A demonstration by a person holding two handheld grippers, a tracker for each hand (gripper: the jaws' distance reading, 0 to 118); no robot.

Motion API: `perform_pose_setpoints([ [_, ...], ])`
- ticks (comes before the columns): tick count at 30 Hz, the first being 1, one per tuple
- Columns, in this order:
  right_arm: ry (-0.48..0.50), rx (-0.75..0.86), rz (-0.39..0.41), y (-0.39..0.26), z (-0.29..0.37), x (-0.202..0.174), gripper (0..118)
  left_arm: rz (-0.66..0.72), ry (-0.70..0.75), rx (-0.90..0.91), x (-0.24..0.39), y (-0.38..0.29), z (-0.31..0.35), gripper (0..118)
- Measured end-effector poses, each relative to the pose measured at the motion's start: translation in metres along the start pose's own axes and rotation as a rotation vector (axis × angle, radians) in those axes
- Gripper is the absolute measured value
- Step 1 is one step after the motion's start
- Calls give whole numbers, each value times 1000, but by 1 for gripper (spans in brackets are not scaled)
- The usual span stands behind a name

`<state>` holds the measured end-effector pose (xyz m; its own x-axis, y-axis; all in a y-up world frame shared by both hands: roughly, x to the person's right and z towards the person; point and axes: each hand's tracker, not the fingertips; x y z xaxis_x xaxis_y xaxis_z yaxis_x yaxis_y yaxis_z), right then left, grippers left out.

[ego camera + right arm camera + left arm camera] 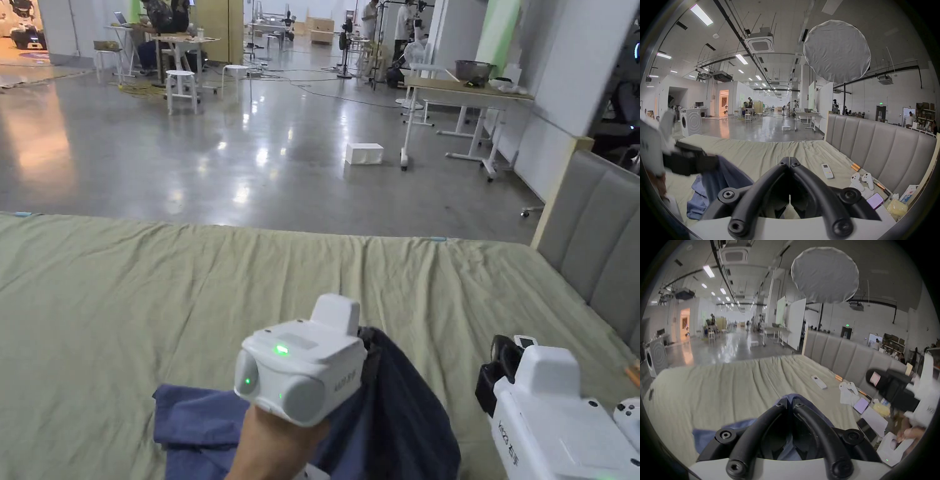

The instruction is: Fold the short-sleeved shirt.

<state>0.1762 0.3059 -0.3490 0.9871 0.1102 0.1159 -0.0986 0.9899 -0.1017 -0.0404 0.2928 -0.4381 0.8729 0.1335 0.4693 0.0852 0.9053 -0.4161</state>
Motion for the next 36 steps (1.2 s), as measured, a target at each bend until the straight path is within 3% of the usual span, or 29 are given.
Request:
perform_pose_setpoints([
  [4, 3, -24, 5, -7, -1, 1, 0, 46, -23, -75, 4, -36, -15, 12],
  [5, 3, -31, 6, -8, -1, 1, 0, 60, -30, -91, 2, -41, -16, 21],
  [8, 11, -47, 5, -10, -3, 0, 0, 53, -17, -116, -2, -49, -13, 65],
  [14, 26, -57, 8, -9, -6, -7, 0, 66, 40, -50, -35, -42, 27, 82],
  [18, 39, -49, 6, -6, -9, -15, 0, 62, 179, 58, -70, -34, 66, 82],
  [21, 51, -34, 0, -3, -12, -24, 0, 66, 306, 132, -95, -30, 93, 79],
  [23, 55, -26, -5, -1, -13, -30, 0, 75, 372, 173, -106, -28, 107, 68],
  [25, 64, -13, -14, 0, -14, -37, 0, 86, 421, 214, -116, -27, 121, 27],
  [26, 67, -5, -13, 1, -14, -40, 0, 89, 455, 232, -119, -28, 127, 13],
  [31, 79, 21, -11, 5, -14, -55, 0, 77, 534, 249, -131, -32, 146, 0],
  [36, 76, 44, -6, 7, -15, -64, 0, 48, 604, 222, -136, -36, 148, 0],
])
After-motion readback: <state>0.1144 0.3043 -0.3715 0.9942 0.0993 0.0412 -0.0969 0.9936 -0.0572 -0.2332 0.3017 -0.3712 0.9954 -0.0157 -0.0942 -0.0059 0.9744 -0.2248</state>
